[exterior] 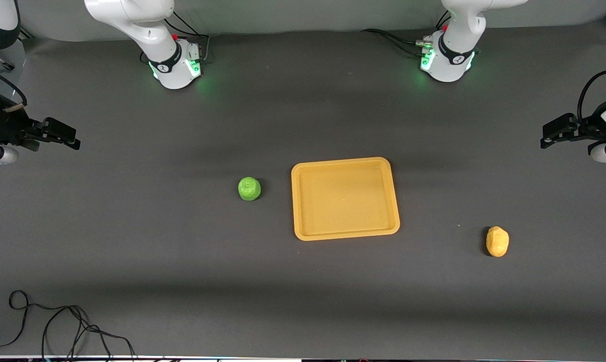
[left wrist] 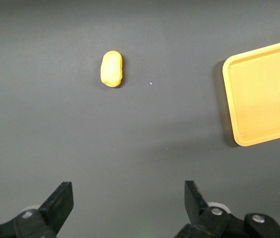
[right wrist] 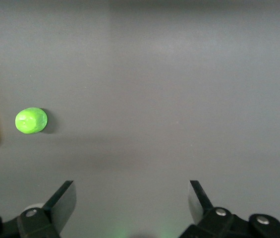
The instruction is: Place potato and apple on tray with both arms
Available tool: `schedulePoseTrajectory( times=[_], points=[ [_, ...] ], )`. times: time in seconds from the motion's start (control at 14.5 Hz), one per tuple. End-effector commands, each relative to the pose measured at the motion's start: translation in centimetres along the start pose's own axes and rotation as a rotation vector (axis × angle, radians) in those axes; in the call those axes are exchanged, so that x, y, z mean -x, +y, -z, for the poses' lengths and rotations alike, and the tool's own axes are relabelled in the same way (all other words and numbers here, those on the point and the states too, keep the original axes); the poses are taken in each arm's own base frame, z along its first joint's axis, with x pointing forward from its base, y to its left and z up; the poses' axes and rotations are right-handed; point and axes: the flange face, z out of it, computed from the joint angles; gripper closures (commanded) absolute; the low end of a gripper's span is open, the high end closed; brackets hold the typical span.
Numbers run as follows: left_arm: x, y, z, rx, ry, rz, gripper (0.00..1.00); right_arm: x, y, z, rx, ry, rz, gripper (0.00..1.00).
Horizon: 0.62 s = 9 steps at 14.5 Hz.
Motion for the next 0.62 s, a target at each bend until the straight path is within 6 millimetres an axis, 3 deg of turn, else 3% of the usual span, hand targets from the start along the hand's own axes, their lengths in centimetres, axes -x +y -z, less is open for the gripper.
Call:
schedulePoseTrajectory(
  times=[0.0,0.55],
  points=[
    [-0.59,0.12,0.29,-0.009,0.005,0.009,0.0,-0.06,-0.16,0.5,-0.024,-0.005,0.021,0.0],
    [-0.26,-0.32,0.27,0.002,-0.006,0.094,0.0,-0.35,-0.43,0.18,-0.025,-0.004,0.018,0.0]
  ],
)
